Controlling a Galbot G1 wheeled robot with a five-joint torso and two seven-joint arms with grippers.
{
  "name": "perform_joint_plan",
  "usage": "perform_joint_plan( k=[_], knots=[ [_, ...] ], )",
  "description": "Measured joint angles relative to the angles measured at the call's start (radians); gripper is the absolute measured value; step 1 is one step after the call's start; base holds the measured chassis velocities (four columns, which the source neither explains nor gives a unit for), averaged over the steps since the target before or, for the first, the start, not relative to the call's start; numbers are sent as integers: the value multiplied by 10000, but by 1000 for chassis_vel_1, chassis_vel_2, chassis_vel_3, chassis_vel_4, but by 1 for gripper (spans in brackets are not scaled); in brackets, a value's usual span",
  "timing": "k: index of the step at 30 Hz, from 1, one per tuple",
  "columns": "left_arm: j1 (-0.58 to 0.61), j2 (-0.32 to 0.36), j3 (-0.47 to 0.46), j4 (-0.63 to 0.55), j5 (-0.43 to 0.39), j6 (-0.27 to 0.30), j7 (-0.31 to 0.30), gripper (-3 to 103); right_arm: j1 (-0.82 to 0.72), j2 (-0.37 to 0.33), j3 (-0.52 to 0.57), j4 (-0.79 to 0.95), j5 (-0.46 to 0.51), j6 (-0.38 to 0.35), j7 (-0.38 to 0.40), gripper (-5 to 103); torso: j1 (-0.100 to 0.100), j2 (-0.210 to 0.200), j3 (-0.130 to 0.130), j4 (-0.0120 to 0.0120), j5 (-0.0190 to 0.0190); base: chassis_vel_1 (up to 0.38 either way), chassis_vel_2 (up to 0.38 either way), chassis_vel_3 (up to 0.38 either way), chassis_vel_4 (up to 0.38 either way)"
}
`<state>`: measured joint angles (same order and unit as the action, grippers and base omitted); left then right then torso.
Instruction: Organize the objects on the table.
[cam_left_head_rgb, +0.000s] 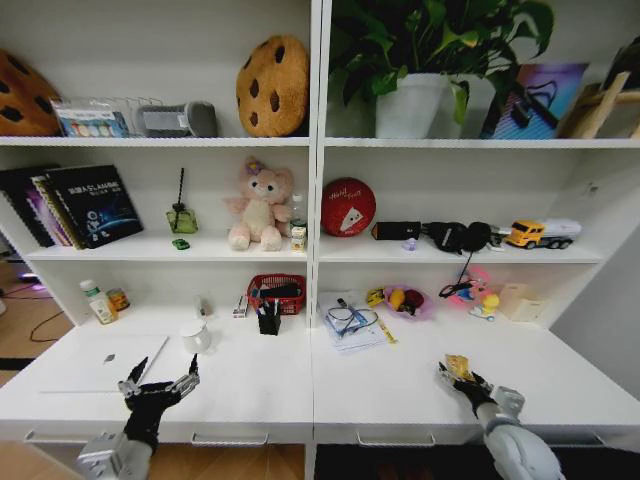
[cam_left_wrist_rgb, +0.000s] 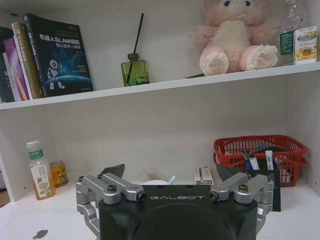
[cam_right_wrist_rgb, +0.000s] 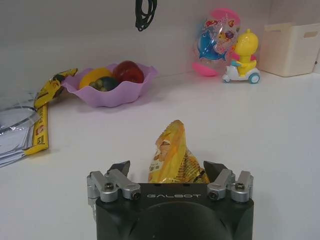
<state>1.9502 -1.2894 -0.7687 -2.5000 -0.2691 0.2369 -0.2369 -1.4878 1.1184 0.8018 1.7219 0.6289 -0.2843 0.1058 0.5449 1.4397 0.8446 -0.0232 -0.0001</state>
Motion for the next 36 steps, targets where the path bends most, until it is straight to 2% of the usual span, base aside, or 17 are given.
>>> perform_joint_plan(
  k=[1, 2, 6, 8, 9, 11, 15, 18, 23, 28, 30, 34, 36],
  knots=[
    [0, 0, 0, 0, 0, 0, 0, 100, 12, -47, -19, -41, 0, -5, 12, 80, 0, 0, 0, 0, 1, 0, 0, 0, 0],
    [0, 0, 0, 0, 0, 0, 0, 100, 12, -47, -19, -41, 0, -5, 12, 80, 0, 0, 0, 0, 1, 0, 0, 0, 0],
    [0, 0, 0, 0, 0, 0, 0, 100, -64, -166, -30, -80, -104, -2, -129, 58, 0, 0, 0, -1, 1, 0, 0, 0, 0],
    [0, 0, 0, 0, 0, 0, 0, 100, -66, -160, -27, -91, -125, -1, -139, 58, 0, 0, 0, -1, 0, 0, 0, 0, 0],
    [0, 0, 0, 0, 0, -1, 0, 100, -68, -157, -26, -113, -165, 4, -148, 47, 0, 0, 0, 0, 0, 0, 0, 0, 0],
    [0, 0, -1, 0, 0, 0, 0, 100, -71, -157, -25, -115, -176, 8, -150, 47, 0, 0, 0, 0, 0, 0, 0, 0, 0],
    [0, 0, 0, 0, 0, 0, 0, 100, -99, -161, -7, -65, -174, 44, -151, 25, 0, 0, 0, 0, 0, 0, 0, 0, 0],
    [0, 0, 0, 0, 0, 0, 0, 100, -133, -156, 26, -32, -167, 77, -220, 19, 0, 0, 0, 0, 0, 0, 0, 0, 0],
    [0, 0, 0, 0, 0, 0, 0, 100, -196, -164, 107, 71, -127, 85, -435, 16, 0, 0, 1, -1, 5, 0, 0, 0, 0],
    [0, 0, 0, 1, 0, 0, 0, 100, -141, -500, 291, 480, 234, 89, -465, 16, 0, 0, 0, -2, 2, 0, 0, 0, 0],
    [0, 0, 0, 0, 0, 0, 0, 100, 253, -1104, 323, 612, 724, 45, -414, 16, 0, 0, 0, -2, 1, 0, 0, 0, 0],
    [0, 0, 0, 0, 0, 0, 1, 100, 842, -1613, 70, 391, 1136, -33, -348, 16, 0, 0, 0, 0, -1, 0, 0, 0, 0],
    [0, 0, 0, 0, 0, 0, 1, 100, 1679, -2162, -743, -145, 1630, -63, -295, 16, 0, 0, 1, -1, 2, 0, 0, 0, 0]
  ],
)
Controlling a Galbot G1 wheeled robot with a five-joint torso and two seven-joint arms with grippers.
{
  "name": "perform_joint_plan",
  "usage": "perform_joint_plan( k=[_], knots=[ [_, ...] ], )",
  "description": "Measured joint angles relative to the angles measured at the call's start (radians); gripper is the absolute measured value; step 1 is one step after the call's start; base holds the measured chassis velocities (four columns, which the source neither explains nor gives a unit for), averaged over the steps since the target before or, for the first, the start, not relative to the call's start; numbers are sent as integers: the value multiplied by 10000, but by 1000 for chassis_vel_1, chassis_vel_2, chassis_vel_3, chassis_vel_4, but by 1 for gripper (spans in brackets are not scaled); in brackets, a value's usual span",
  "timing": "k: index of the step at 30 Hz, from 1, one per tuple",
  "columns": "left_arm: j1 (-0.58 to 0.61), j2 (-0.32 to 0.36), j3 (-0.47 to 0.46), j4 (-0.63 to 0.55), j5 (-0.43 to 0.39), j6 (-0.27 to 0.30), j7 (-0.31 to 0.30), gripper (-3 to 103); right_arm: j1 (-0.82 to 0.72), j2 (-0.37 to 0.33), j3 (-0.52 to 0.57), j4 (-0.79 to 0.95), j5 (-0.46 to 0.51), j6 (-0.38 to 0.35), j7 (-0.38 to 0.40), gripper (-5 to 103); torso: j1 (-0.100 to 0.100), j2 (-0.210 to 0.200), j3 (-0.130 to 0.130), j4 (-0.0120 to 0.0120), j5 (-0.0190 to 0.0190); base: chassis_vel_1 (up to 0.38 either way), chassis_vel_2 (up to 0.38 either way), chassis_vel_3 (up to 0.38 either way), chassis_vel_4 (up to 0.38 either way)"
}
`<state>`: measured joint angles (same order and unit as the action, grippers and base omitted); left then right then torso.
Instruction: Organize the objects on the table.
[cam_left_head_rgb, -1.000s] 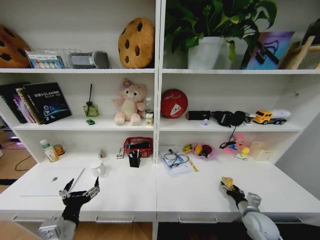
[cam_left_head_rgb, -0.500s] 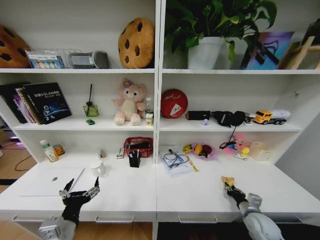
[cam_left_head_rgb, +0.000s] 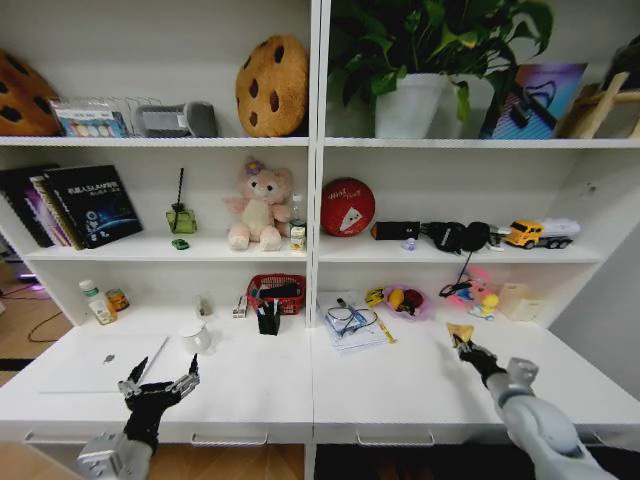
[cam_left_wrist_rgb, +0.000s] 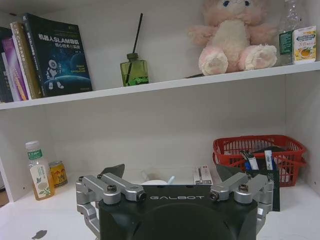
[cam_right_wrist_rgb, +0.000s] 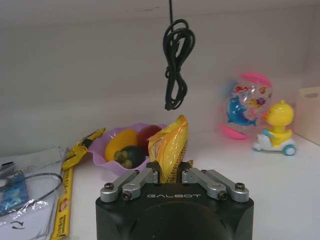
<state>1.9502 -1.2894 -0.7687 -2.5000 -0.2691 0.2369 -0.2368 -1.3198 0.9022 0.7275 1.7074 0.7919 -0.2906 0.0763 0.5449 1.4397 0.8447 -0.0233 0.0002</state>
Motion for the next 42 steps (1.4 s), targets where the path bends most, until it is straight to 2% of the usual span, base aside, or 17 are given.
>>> perform_joint_plan(
  k=[2, 6, 9, 15, 23, 25, 28, 30, 31, 33, 34, 35, 36, 37, 40, 41, 42],
  knots=[
    [0, 0, -1, 0, 0, 0, 0, 100, 450, -162, -367, -271, 136, -19, 12, 16, 0, 0, 0, 0, 2, 0, 0, 0, 0],
    [0, -1, 0, 0, 0, 0, 0, 100, 2736, -525, -2022, -1774, 405, -30, 186, 16, 1, 0, 0, 6, -4, 0, 0, 0, 0],
    [0, 1, 0, 0, 0, 0, 0, 100, 3494, -540, -2680, -2461, 435, -9, 238, 16, 1, -1, 1, 3, -1, 0, 0, 0, 0],
    [0, 0, 0, 0, 0, 0, 0, 100, 5503, -300, -4273, -4606, -391, 545, 168, 16, 1, -1, 0, 1, -1, 0, 0, 0, 0],
    [0, 0, 0, 0, 0, 0, 0, 100, 6915, 154, -4960, -6488, -693, 749, 54, 14, 2, -1, 0, 2, -2, 0, 0, 0, 0],
    [0, 0, 0, 0, 0, -1, 0, 100, 6961, 220, -4998, -6591, -704, 749, 48, 18, 2, -1, 0, 1, -3, 0, 0, 0, 0],
    [0, 0, 0, 0, 0, 0, 0, 100, 6912, 286, -5008, -6597, -721, 742, 36, 34, 1, -1, 0, 2, -3, 0, 0, 0, 0],
    [0, 0, 0, 0, 0, -1, 0, 100, 6862, 286, -4984, -6538, -717, 727, 36, 34, 1, -1, -1, 1, -2, 0, 0, 0, 0],
    [0, -1, 0, 0, 0, -1, 0, 100, 6719, 267, -4912, -6334, -695, 689, 36, 44, 1, -1, 0, 1, -2, 0, 0, 0, 0],
    [0, 0, 0, 0, 0, 0, 0, 100, 6605, 244, -4843, -6168, -675, 662, 37, 44, 1, -1, -1, 1, -1, 0, 0, 0, 0],
    [0, 0, 0, 0, 0, -1, 0, 100, 6412, 187, -4707, -5884, -624, 607, 42, 50, 1, -1, -1, 3, -2, 0, 0, 0, 0],
    [0, 0, 0, 0, 0, 0, 0, 100, 6182, 119, -4553, -5558, -571, 562, 43, 61, 1, -1, -1, 1, -2, 0, 0, 0, 0],
    [0, 0, 0, 0, 0, 0, 0, 100, 6182, 119, -4553, -5558, -571, 562, 43, 61, 1, -1, -1, 1, -2, 0, 0, 0, 0],
    [0, 0, 0, 0, 0, -1, 0, 100, 5921, 51, -4391, -5236, -523, 533, 43, 61, 1, 0, -1, 2, -3, 0, 0, 0, 0],
    [0, 0, 0, 0, 0, 0, 0, 100, 4710, -200, -3632, -4024, -278, 385, -1, 78, 1, 0, -1, 1, -1, 0, 0, 0, 0],
    [0, 0, 0, 0, 0, 0, 0, 100, 4710, -200, -3632, -4024, -278, 385, -1, 78, 1, 0, -1, 1, -1, 0, 0, 0, 0],
    [0, 0, 0, 0, 0, 0, 0, 100, 4114, -302, -3251, -3459, -254, 376, -34, 83, 1, 1, -2, -2, -1, 0, 0, 0, 0]
  ],
)
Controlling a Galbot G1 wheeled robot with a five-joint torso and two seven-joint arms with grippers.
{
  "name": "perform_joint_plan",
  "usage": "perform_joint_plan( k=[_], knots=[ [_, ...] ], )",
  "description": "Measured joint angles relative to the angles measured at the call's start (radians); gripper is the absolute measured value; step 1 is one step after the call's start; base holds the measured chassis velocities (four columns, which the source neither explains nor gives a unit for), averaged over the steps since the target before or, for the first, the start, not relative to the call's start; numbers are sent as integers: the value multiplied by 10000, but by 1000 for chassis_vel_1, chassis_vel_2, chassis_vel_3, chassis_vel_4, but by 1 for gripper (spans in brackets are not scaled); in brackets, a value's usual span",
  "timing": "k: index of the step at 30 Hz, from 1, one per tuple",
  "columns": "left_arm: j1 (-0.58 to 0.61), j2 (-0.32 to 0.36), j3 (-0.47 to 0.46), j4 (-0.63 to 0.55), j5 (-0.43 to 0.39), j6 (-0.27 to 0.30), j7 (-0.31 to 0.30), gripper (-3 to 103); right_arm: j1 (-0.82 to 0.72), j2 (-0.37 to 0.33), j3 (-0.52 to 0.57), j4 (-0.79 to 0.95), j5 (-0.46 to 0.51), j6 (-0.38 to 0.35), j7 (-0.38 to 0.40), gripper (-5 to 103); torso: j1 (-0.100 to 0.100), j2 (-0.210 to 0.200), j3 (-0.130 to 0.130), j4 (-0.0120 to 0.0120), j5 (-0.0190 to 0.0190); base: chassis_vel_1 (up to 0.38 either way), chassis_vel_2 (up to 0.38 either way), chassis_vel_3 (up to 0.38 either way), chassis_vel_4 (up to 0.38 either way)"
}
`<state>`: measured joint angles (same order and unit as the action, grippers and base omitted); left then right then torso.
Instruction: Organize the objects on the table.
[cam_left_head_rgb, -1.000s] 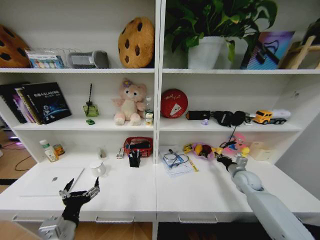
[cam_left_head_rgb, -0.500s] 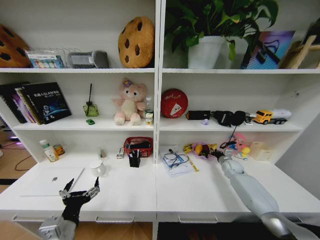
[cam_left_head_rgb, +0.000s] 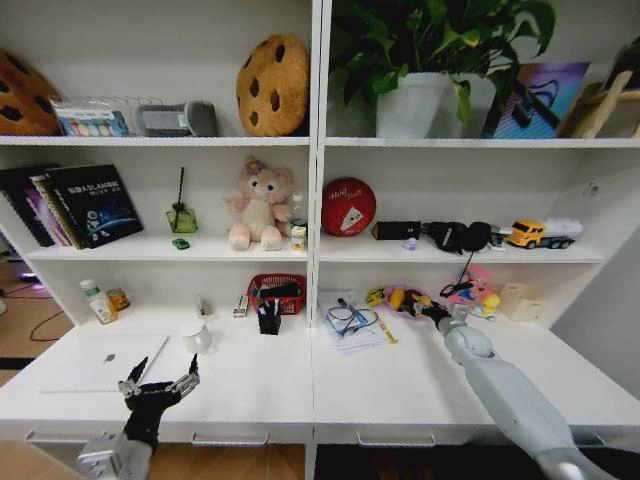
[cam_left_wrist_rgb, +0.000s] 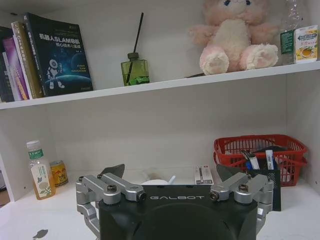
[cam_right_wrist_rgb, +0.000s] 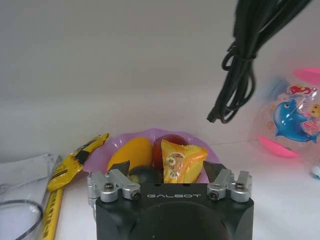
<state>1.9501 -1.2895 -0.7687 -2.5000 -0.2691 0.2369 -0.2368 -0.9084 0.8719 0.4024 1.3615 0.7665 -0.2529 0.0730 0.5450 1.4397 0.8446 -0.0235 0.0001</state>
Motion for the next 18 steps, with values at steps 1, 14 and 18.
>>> perform_joint_plan(
  k=[1, 14, 18],
  knots=[
    [0, 0, 0, 0, 0, 0, 0, 100, 0, 0, 0, 0, 0, 0, 0, 83, 0, 0, 0, 0, 0, 0, 0, 0, 0],
    [1, 1, 0, 0, 0, 0, 0, 100, -7540, 1212, 5776, 6341, -289, 1071, -856, 100, -2, 2, -2, 1, -1, 0, 0, 0, 0],
    [0, 2, 0, 0, 0, 0, 1, 100, -9366, 2325, 6501, 7704, -591, 1759, -1189, 100, -4, 3, -2, -4, -3, 0, 0, 0, 0]
  ],
)
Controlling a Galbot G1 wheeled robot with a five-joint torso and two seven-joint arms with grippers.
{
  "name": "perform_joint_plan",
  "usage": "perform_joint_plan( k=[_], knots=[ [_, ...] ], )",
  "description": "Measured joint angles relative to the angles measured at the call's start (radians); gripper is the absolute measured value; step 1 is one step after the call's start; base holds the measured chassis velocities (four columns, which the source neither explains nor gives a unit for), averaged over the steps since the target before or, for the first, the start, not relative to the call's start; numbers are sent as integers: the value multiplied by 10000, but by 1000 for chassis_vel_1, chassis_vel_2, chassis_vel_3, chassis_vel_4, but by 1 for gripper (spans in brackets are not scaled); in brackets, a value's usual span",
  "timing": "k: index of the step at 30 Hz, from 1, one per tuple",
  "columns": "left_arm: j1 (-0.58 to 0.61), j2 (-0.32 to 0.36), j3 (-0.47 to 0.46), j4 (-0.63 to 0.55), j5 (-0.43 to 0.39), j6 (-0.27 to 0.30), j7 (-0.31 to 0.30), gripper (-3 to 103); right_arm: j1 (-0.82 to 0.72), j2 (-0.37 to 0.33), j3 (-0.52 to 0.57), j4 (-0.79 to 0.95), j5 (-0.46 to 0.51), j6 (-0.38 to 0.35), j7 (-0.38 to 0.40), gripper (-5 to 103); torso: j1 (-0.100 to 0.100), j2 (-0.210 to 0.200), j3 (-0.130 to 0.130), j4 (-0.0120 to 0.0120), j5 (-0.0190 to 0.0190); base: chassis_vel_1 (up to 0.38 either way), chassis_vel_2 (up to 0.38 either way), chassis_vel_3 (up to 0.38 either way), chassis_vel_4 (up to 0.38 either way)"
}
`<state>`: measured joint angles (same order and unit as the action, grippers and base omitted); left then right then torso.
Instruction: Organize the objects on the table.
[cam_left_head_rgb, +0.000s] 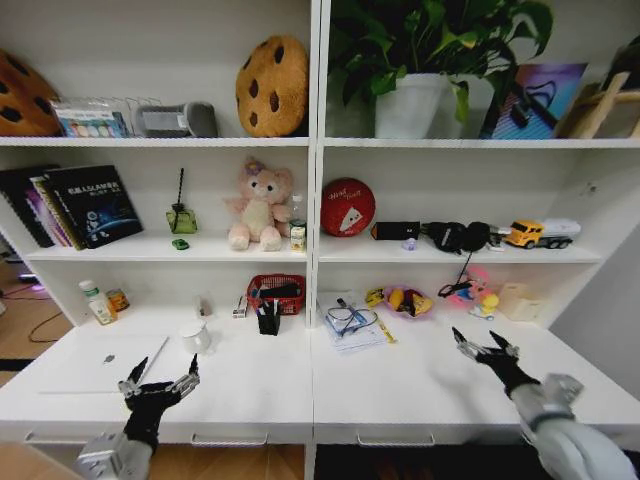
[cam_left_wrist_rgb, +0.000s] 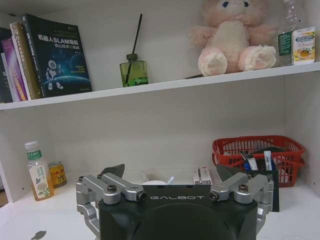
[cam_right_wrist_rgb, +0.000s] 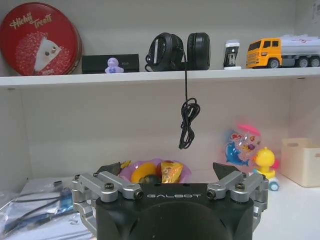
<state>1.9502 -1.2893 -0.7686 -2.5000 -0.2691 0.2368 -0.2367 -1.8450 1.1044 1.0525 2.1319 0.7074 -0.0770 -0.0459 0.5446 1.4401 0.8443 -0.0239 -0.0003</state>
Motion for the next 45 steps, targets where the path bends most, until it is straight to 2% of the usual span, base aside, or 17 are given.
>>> perform_joint_plan(
  k=[1, 2, 3, 4, 6, 10, 17, 45],
  knots=[
    [0, 0, 0, 0, 0, 0, 0, 100, 0, 0, 0, 0, 0, 0, 0, 100, 0, 0, 0, 0, 0, 0, 0, 0, 0],
    [1, -3, -1, 0, 0, 0, -2, 100, -620, 537, 199, 455, -148, 351, -84, 100, 0, 0, 0, 7, 1, 0, 0, 0, 0],
    [1, -1, -1, 0, 0, 0, -2, 100, -1091, 987, 280, 827, -371, 656, -115, 100, 0, 0, 0, 5, 0, 0, 0, 0, 0],
    [1, -1, -1, 0, 0, 0, -2, 100, -1091, 987, 280, 827, -371, 656, -115, 100, 0, 0, 0, 5, 0, 0, 0, 0, 0],
    [0, -2, -1, 0, 0, 0, -1, 100, -1587, 1529, 280, 1320, -816, 1035, -123, 100, 0, -1, 2, 8, 1, 0, 0, 0, 0],
    [0, -1, 0, 0, 0, 0, -1, 100, -2154, 1830, 362, 1710, -1062, 1328, -184, 100, 1, -3, 3, 8, -2, 0, 0, 0, 0],
    [1, -2, 0, 0, 0, 0, -1, 100, -2500, 1900, 192, 1757, -1308, 1674, -270, 100, 2, -3, 3, 8, 3, 0, 0, 0, 0],
    [0, -1, -1, 0, -1, 0, -1, 100, -2386, 1847, 128, 1648, -1295, 1639, -270, 100, 3, -4, 3, 6, -1, 21, 26, -27, -27]
  ],
)
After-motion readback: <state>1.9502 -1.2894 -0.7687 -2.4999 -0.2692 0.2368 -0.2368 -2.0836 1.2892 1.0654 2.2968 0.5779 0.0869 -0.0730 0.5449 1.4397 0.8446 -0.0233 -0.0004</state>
